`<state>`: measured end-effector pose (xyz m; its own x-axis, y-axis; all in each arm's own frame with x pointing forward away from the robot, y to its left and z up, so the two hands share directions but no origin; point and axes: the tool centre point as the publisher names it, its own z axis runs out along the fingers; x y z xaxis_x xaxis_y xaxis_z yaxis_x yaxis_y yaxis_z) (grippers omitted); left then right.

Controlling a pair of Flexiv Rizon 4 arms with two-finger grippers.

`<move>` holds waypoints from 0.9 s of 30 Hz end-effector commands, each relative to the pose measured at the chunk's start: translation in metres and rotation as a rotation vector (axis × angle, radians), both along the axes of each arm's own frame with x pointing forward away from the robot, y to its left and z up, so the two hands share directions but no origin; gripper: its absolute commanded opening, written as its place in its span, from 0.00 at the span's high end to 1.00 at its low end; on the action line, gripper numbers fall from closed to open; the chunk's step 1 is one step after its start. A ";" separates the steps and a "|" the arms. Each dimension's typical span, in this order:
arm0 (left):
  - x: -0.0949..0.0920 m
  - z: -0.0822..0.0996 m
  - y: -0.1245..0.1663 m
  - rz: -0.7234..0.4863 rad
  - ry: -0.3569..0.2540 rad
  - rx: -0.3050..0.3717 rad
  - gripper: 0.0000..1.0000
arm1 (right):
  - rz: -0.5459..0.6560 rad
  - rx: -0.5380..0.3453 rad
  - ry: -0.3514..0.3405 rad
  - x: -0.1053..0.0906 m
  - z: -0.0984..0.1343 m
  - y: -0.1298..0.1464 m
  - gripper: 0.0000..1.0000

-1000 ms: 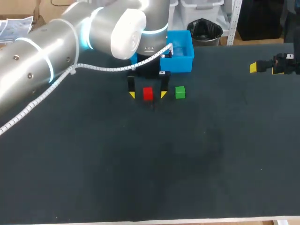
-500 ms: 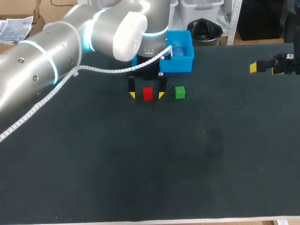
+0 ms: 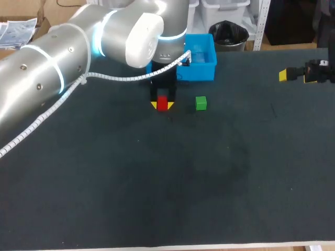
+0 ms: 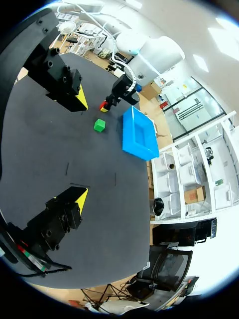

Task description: Use the left arm to pick the red cube and place it into the blue plastic box first, then use the right arm to grasp the green cube and put it into the same blue plastic box after the first action is fully finished.

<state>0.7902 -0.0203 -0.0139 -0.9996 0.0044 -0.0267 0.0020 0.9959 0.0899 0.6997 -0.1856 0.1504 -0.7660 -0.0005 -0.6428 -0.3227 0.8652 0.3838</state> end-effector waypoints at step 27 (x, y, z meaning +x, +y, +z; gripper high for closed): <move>-0.002 0.119 0.015 0.001 -0.173 -0.163 1.00 | 0.000 0.000 0.000 0.000 0.000 0.000 0.00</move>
